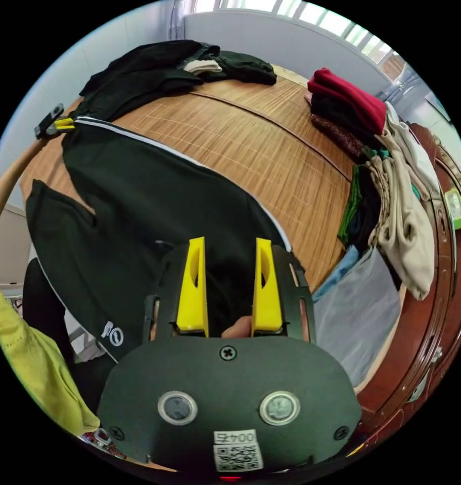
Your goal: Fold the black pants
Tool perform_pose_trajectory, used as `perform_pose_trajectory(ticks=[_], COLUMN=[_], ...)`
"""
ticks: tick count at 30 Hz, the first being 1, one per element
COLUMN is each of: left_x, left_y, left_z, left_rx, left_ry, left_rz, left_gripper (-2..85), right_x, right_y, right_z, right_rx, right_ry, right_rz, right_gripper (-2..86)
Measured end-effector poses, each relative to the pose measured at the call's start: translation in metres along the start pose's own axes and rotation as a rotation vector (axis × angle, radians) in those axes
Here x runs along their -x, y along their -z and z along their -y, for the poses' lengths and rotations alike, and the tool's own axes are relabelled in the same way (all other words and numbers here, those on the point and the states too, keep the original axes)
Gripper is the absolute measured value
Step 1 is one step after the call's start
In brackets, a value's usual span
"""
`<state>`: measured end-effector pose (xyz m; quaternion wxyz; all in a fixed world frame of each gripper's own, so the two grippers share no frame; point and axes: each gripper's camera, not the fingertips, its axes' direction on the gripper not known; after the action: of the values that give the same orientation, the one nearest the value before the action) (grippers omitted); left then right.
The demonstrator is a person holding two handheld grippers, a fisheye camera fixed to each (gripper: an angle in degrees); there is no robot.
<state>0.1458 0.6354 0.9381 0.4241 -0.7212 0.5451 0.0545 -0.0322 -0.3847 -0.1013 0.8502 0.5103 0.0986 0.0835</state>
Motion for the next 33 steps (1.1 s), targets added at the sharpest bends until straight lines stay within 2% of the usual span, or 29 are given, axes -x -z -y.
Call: perform_pose_trajectory(ticks=[8,10,15,20,24,28,31,33], left_x=[-0.008,-0.012,-0.006,0.044,0.086,0.106,0.099,0.089], left_y=[-0.015,-0.020,-0.028,-0.022,-0.003,0.018,0.026,0.022], left_z=[-0.002,-0.005,-0.022,-0.076,-0.151,-0.258,-0.346,-0.397], left_rx=[0.048,0.061,0.077,-0.022,-0.177,-0.367,-0.512,-0.546], left_ry=[-0.020,-0.037,0.018,0.289,0.503,0.729,0.828,0.861], left_rz=[-0.001,-0.001,-0.033,-0.223,-0.346,-0.385,-0.374,-0.372], left_gripper=[7.3,5.7,2.7,1.7,1.4,1.3,1.2,1.3], right_x=[-0.006,-0.005,-0.008,0.007,0.021,0.052,0.081,0.100], right_y=[-0.061,-0.075,-0.074,-0.033,0.041,0.118,0.157,0.167], right_z=[0.068,0.075,0.072,0.049,0.012,-0.052,-0.113,-0.151], right_rx=[0.227,0.287,0.284,0.158,-0.038,-0.220,-0.320,-0.345], right_ry=[0.100,0.102,0.071,0.062,0.023,0.012,0.014,0.021], right_rz=[-0.089,-0.028,0.155,0.070,0.037,-0.025,-0.051,-0.037], right_gripper=[16.5,14.2,6.3,5.4,5.2,5.2,5.3,5.4])
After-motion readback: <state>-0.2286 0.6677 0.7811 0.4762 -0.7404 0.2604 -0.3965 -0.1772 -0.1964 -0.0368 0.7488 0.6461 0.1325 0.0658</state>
